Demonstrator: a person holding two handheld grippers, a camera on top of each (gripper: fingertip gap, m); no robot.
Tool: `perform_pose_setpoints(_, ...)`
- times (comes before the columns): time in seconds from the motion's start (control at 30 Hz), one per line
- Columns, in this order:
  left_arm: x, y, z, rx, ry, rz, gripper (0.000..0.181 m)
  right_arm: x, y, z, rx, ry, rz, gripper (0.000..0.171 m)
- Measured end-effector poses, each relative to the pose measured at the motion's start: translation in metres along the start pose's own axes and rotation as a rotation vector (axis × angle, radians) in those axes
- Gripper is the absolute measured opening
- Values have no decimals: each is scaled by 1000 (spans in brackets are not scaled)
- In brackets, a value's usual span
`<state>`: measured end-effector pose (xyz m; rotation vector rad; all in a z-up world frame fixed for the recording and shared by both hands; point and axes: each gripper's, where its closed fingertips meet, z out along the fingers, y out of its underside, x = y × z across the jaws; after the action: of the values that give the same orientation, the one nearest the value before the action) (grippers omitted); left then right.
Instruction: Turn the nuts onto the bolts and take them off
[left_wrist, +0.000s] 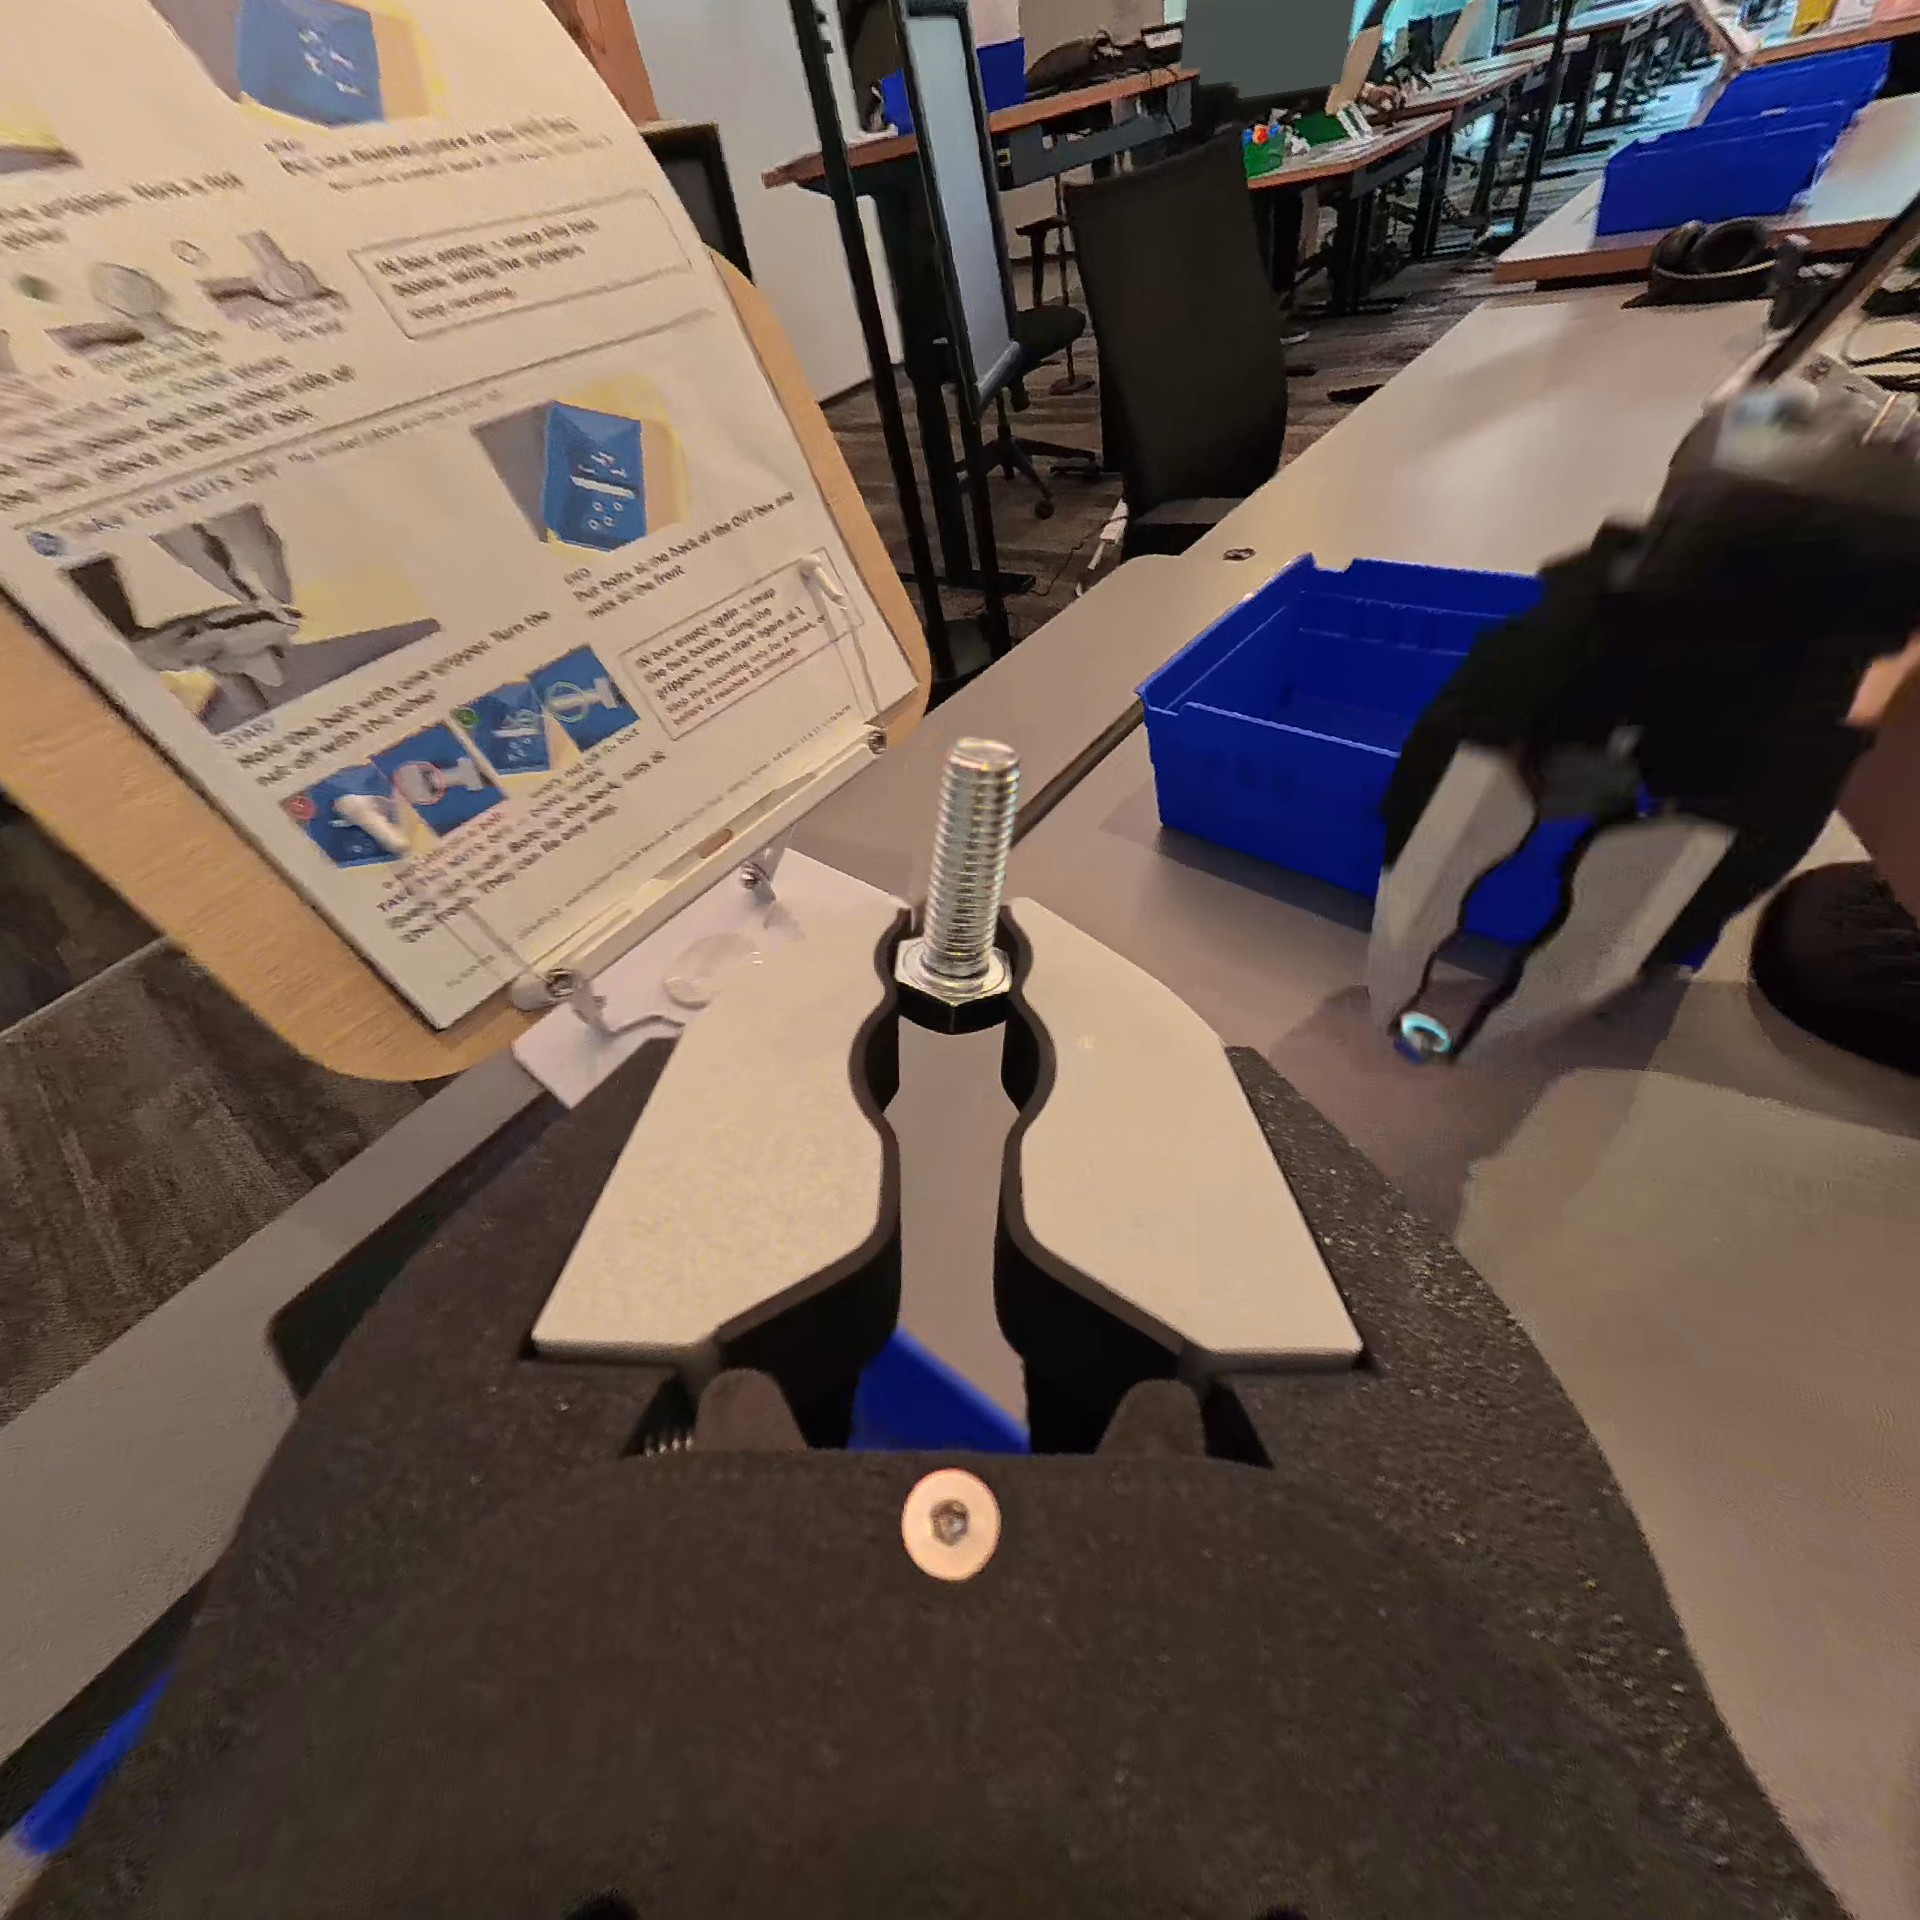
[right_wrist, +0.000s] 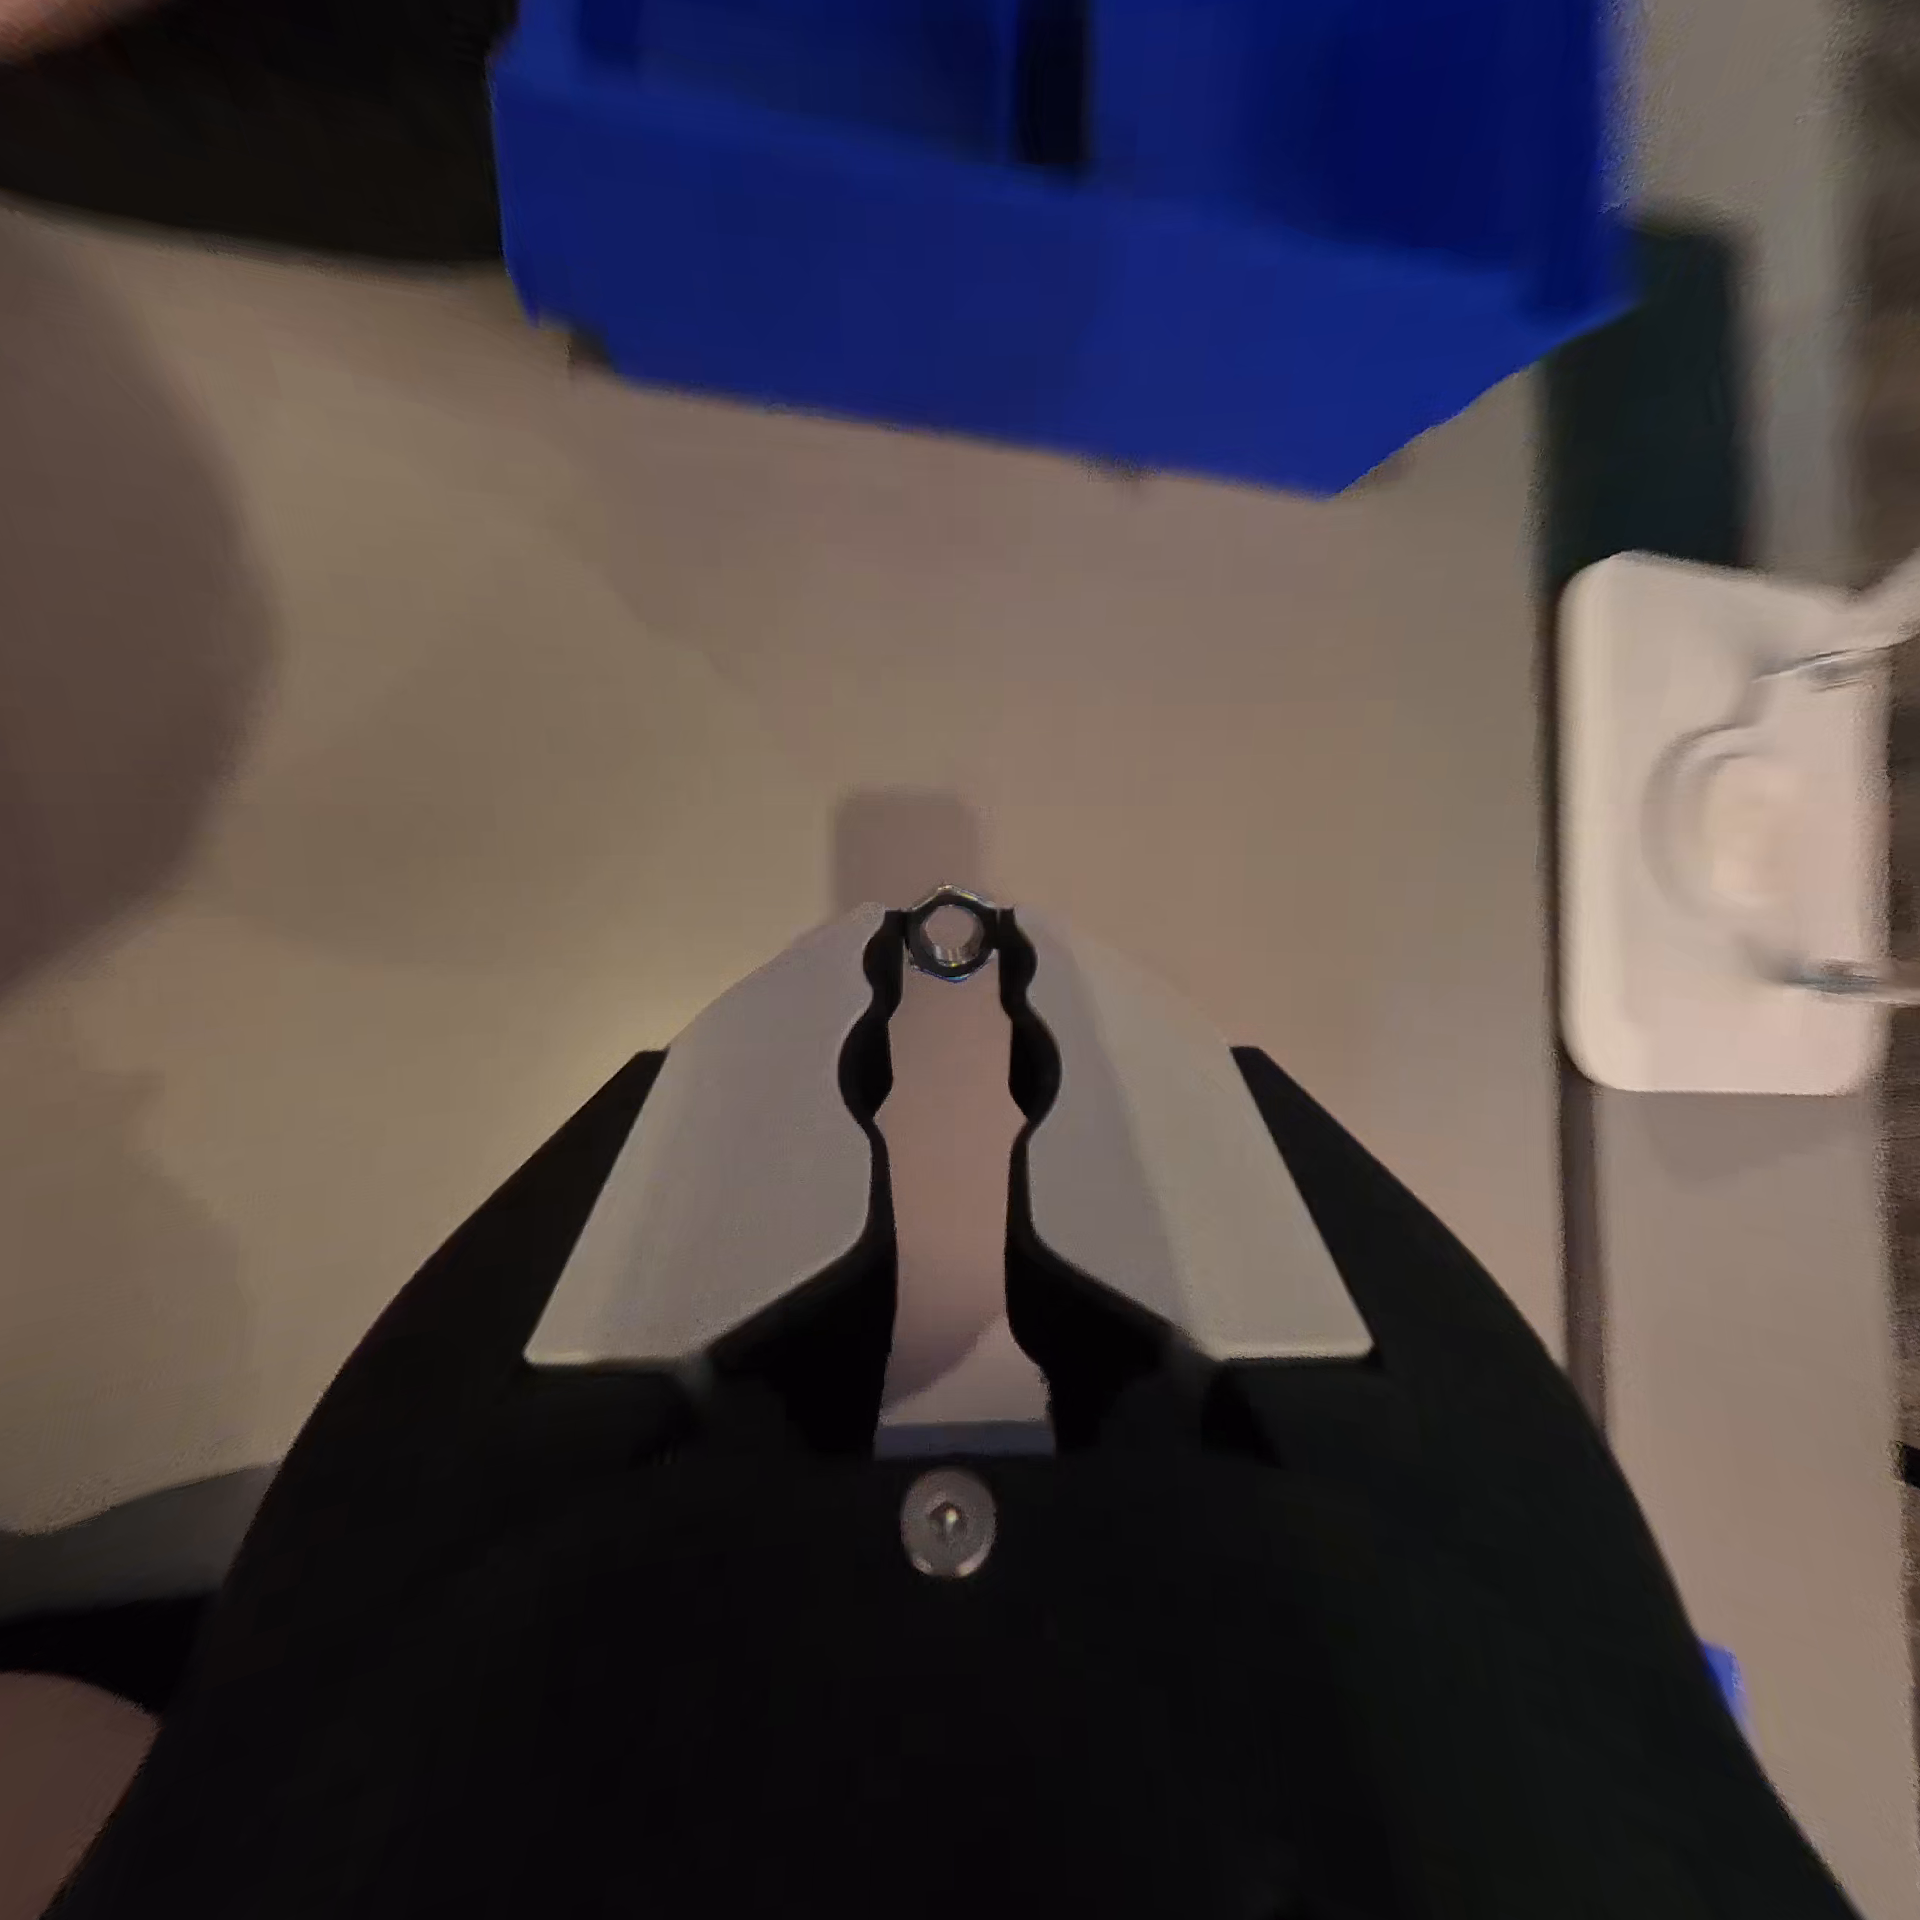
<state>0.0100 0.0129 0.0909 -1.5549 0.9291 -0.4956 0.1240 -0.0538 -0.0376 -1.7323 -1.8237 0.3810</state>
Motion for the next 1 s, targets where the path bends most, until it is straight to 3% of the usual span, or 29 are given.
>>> perform_pose_setpoints(0.17,62,15,51,-55,181,28,14,23,-37,-96,373,201,92,18)
perform_pose_setpoints(0.27,102,24,72,-91,286,67,14,21,-52,-124,529,210,81,18)
perform_pose_setpoints(0.57,139,41,83,-178,346,211,14,12,-45,-81,341,180,-26,19)
perform_pose_setpoints(1.0,152,63,80,-289,390,356,14,-4,-36,-64,223,145,-139,19)
